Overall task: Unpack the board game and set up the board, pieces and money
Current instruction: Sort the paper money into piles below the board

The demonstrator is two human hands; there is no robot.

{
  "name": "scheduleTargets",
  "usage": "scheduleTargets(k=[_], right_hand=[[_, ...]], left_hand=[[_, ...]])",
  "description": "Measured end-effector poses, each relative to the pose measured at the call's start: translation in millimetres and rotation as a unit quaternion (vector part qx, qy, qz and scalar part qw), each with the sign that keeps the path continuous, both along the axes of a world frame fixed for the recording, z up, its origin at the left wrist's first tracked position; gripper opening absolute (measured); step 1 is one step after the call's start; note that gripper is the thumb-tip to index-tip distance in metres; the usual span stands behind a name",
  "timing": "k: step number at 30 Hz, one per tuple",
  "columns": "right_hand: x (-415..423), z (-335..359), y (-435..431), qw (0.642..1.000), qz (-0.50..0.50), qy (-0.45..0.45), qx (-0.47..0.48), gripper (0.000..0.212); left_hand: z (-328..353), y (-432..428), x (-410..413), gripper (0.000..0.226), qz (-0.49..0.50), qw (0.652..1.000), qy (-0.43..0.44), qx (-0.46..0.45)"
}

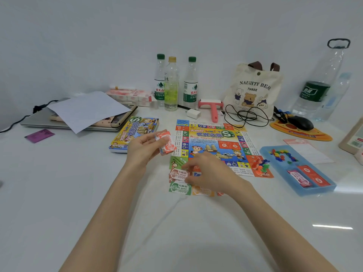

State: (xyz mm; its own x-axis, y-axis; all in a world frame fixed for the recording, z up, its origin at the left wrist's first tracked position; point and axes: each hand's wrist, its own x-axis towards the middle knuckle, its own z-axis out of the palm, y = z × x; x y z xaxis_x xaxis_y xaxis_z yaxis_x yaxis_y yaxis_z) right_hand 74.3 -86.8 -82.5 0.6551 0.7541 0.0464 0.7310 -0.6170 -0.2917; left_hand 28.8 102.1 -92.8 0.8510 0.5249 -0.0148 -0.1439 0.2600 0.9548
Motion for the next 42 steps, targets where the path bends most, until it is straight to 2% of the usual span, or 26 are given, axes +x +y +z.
scheduleTargets(k=[2,5,8,13,17,19,22,27,31,42], right_hand=[[-3,3,-1,1.0,-0.002,-0.009,0.019,0.038],[-10,6,-6,0.999,0.014,-0.003,0.051,0.026],[-22,3,-11,0.998,0.048,-0.003,0.033,0.018],[-29,-8,-15,0.997,0.078,-0.025,-0.017,0.036],[-29,-5,-18,0.997,0.074,-0.013,0.007,0.034],[-26,-4,-18,0.997,0.061,-0.042,0.027,0.032],[-23,-5,-16,0.995,0.048,-0.083,0.004,0.039],[-22,-10,-16,0.999,0.044,-0.013,0.001,0.057],[-16,-14,-16,0.998,0.048,0.034,0.023,0.056],[-12,-17,-14,0.997,0.049,0.038,0.037,0.058]], left_hand=[[0,0,0,0.034,0.0,1.0,0.001,0.002],[0,0,0,0.034,0.0,1.0,0.002,0.004],[0,-1,0,0.034,-0.002,1.0,0.002,0.006],[0,-4,-1,0.028,-0.014,1.0,0.006,0.021],[0,-5,-2,0.027,-0.015,0.999,0.009,0.027],[0,-5,-2,0.029,-0.015,1.0,0.01,0.025],[1,-5,-3,0.025,-0.013,1.0,0.009,0.023],[2,-6,-4,0.02,-0.01,1.0,0.005,0.014],[2,-4,-4,0.023,-0.011,1.0,0.003,0.009],[2,-4,-4,0.026,-0.011,1.0,0.003,0.004]])
